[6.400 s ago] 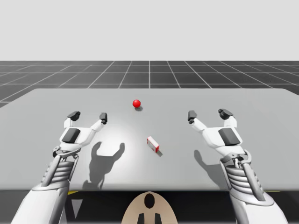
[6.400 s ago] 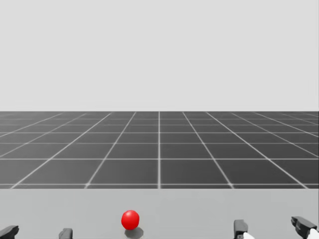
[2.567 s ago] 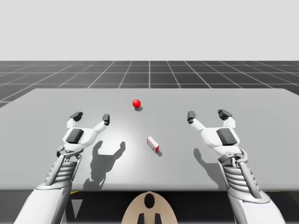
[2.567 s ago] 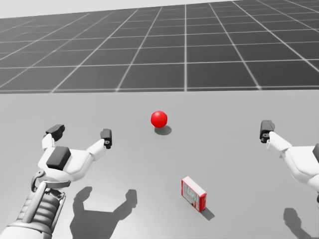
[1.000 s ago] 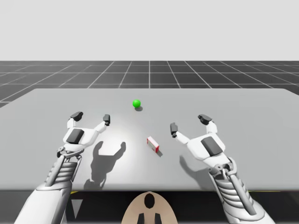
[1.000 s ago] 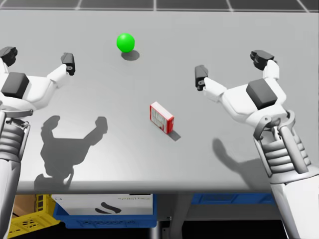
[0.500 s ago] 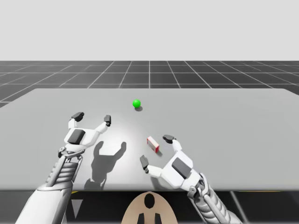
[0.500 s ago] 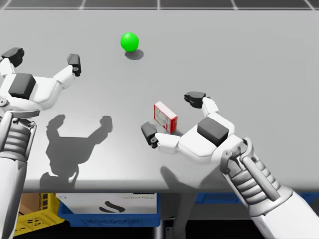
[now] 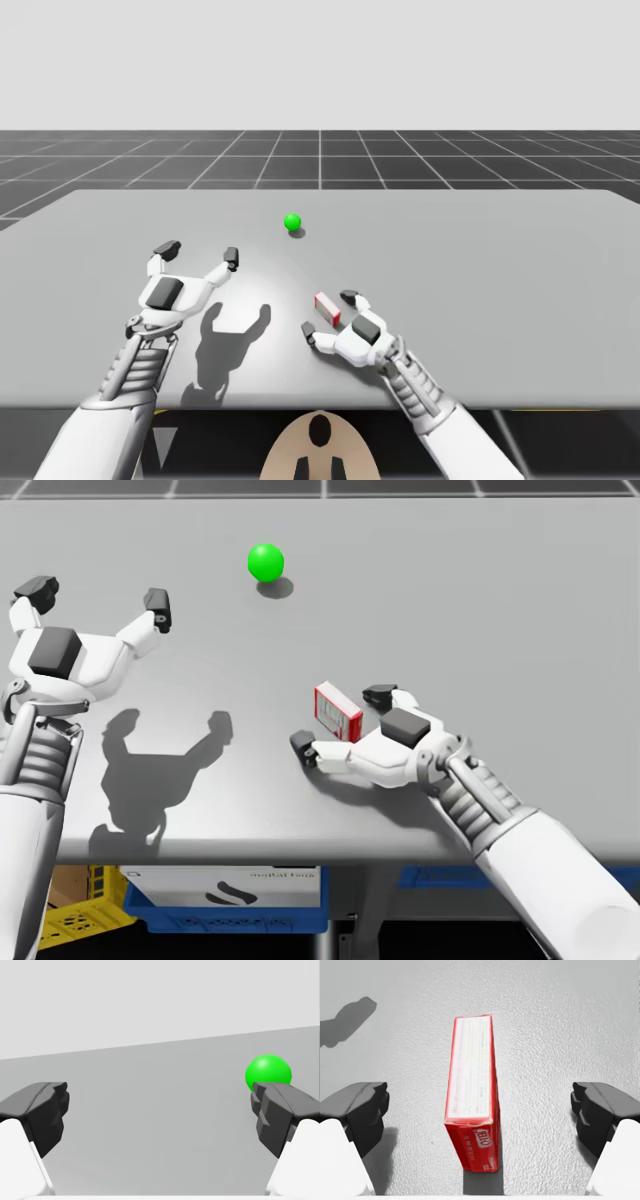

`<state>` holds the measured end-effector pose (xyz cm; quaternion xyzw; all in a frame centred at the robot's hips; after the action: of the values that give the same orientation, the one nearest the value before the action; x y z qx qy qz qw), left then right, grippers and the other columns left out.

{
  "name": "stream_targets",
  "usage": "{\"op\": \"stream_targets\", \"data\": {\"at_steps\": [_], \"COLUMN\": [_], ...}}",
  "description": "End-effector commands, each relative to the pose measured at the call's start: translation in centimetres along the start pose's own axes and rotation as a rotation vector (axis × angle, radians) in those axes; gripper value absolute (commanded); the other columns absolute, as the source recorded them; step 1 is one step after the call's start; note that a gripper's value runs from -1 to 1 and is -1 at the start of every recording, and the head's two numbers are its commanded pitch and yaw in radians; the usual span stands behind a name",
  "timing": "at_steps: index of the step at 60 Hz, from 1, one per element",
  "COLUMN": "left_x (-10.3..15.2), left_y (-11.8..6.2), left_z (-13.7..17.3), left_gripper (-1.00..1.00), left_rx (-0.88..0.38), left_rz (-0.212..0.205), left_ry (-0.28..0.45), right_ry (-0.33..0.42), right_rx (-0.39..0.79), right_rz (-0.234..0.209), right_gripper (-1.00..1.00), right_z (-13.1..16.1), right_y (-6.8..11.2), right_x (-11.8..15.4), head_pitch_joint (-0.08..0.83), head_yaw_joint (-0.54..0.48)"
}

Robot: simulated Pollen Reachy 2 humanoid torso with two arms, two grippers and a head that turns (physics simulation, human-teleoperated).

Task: Watch the red light. When it turns green, pick up the object.

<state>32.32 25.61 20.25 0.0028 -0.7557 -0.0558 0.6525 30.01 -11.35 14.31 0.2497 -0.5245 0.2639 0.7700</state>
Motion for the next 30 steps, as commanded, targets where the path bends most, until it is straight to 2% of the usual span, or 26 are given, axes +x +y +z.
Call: {"op": "stream_targets", "data": {"at_steps": [1, 4, 9, 10, 11, 12, 13, 14, 30], "left_x": [-0.05, -0.07, -0.15, -0.16, -0.18, -0.19, -0.21, -0.22, -0.35], "left_y": [-0.05, -0.08, -0.17, -0.19, -0.21, -0.22, -0.25, -0.27, -0.42], "left_z": [0.01, 0.02, 0.0, 0.0, -0.01, -0.02, -0.03, -0.03, -0.06], "left_gripper": [-1.0, -1.0, -1.0, -1.0, -1.0, -1.0, -1.0, -1.0, -1.0], "left_rx": [0.0, -0.001, -0.002, -0.002, -0.003, -0.003, -0.003, -0.003, -0.005], "left_rz": [-0.001, -0.001, -0.003, -0.004, -0.004, -0.005, -0.006, -0.006, -0.011], "left_ry": [0.001, 0.002, 0.003, 0.004, 0.004, 0.005, 0.005, 0.005, 0.009], "right_ry": [-0.005, 0.014, 0.01, 0.005, -0.013, -0.019, -0.018, -0.016, -0.029], "right_rx": [0.063, 0.085, 0.117, 0.113, 0.096, 0.093, 0.1, 0.1, 0.095], "right_rz": [-0.143, -0.177, -0.185, -0.183, -0.177, -0.178, -0.181, -0.181, -0.17], "right_gripper": [-1.0, -1.0, -0.99, -0.93, -0.5, 0.08, 0.77, 0.98, 1.0], "right_z": [-2.74, -2.86, -2.72, -2.66, -2.51, -2.5, -2.4, -2.36, -2.22], "right_y": [1.62, 1.66, 1.94, 2.02, 2.16, 2.21, 2.26, 2.28, 2.17], "right_x": [0.42, 0.47, 0.34, 0.28, 0.21, 0.18, 0.21, 0.21, 0.2], "head_pitch_joint": [0.74, 0.74, 0.74, 0.74, 0.74, 0.74, 0.74, 0.74, 0.705], "head_yaw_joint": [0.01, 0.01, 0.0, 0.0, 0.0, 0.0, 0.0, 0.0, -0.01]}}
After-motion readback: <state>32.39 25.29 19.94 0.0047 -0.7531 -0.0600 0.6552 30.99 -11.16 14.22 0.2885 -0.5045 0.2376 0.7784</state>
